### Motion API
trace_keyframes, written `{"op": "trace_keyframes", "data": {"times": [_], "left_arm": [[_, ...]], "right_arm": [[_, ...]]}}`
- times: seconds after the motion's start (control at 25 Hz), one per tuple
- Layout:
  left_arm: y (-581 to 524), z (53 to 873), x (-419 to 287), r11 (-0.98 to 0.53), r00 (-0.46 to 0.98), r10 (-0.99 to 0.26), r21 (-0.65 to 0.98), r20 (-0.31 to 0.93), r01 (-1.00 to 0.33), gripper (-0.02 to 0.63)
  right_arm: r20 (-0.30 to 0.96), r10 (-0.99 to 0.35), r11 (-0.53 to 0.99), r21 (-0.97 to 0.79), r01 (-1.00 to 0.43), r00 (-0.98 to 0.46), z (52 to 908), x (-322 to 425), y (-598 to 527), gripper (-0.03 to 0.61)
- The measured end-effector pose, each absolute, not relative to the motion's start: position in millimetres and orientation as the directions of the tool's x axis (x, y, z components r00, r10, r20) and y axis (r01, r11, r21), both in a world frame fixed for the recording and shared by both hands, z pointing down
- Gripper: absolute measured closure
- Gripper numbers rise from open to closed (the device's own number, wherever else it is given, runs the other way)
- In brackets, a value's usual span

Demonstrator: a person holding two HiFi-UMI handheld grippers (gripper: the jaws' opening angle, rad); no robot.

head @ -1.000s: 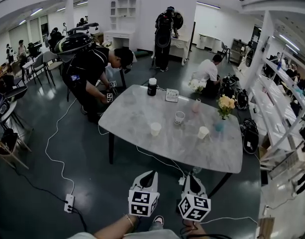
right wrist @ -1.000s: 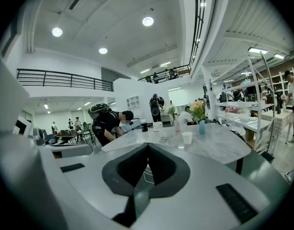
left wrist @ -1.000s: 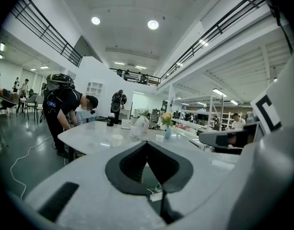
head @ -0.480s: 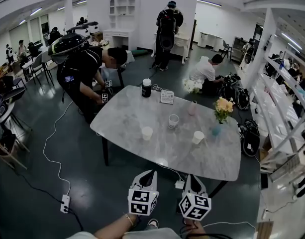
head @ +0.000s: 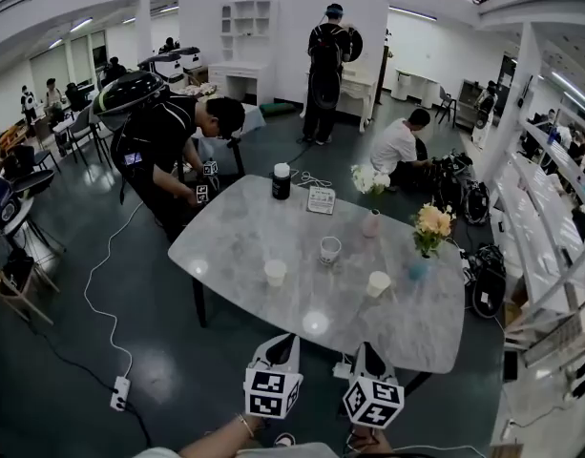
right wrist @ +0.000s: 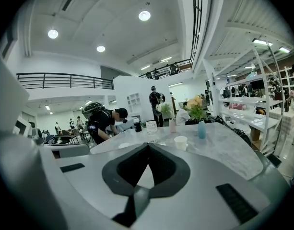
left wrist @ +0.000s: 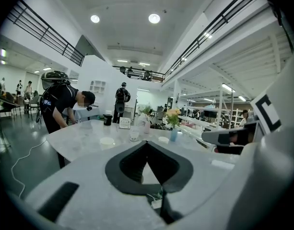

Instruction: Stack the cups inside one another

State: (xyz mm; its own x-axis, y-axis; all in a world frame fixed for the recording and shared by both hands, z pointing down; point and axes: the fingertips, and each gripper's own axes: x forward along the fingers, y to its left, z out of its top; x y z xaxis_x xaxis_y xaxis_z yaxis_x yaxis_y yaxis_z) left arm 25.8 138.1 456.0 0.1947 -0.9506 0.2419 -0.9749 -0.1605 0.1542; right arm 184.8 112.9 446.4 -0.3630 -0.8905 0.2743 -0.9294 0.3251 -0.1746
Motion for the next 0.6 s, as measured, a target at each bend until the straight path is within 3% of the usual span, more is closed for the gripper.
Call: {"op": "trace_keyframes", "data": {"times": [0.6], "left_arm": [[72, 470, 37, -0.185, 0.221, -0.937, 0.152, 0.271, -0.971, 0.612]], "right_arm": [[0.309, -0.893, 0.272, -0.205, -0.94, -0.326, 466, 205, 52, 0.572]]}}
